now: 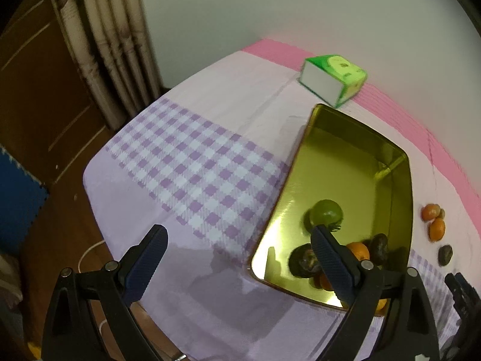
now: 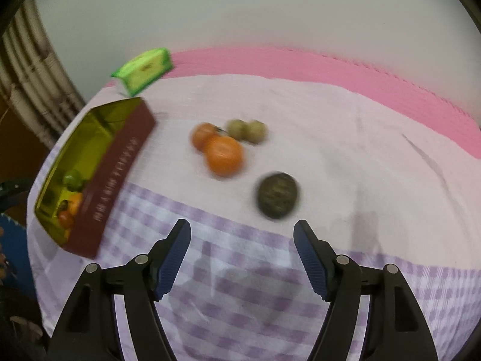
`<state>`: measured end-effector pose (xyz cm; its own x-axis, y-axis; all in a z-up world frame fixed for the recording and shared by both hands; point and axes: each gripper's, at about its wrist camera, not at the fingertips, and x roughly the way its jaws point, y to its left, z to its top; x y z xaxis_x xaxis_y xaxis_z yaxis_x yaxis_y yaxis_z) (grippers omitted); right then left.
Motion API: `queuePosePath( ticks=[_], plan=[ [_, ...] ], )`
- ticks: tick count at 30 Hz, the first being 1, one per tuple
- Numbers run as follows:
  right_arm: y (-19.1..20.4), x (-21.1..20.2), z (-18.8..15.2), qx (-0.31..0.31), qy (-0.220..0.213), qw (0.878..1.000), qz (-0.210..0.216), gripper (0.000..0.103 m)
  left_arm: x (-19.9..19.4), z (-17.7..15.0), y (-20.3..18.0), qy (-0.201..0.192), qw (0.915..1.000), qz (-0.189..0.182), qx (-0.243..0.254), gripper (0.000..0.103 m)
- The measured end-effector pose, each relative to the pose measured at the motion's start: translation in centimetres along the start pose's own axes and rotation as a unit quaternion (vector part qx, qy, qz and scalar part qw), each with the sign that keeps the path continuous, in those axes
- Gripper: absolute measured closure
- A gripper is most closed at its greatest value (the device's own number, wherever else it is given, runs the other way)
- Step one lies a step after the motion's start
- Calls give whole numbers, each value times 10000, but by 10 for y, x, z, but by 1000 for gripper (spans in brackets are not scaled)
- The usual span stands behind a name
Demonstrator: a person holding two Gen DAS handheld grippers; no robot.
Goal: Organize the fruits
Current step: 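Move the left gripper to the remaining orange and grasp it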
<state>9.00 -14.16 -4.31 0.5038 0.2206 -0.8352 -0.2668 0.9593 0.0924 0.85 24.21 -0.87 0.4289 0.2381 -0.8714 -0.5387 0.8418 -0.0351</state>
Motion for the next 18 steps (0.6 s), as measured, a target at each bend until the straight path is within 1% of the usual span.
queuePosePath(
  ticks=[1,5,7,11,15,18],
  plan=[
    [-4,2,-2,34,10,10000,-38,25,-1,-1,-4,-28,10000,-1,87,9],
    [-28,12,-9,175,38,9996,-224,23,-9,-4,-33,-175,9978,-20,635,9],
    [-38,16,-8,240,33,9992,-322,20,-14,-6,-51,-207,9957,-162,892,9],
    [-59,22,-7,239,-57,9980,-576,18,-20,-6,-97,-196,9903,-514,1278,9],
    [-67,32,-3,88,-130,9970,-758,9,-18,-10,-150,-90,9824,-785,1692,9],
    [-72,37,-2,17,-164,9968,-781,6,-13,-14,-184,26,9766,-989,1909,9]
  ],
)
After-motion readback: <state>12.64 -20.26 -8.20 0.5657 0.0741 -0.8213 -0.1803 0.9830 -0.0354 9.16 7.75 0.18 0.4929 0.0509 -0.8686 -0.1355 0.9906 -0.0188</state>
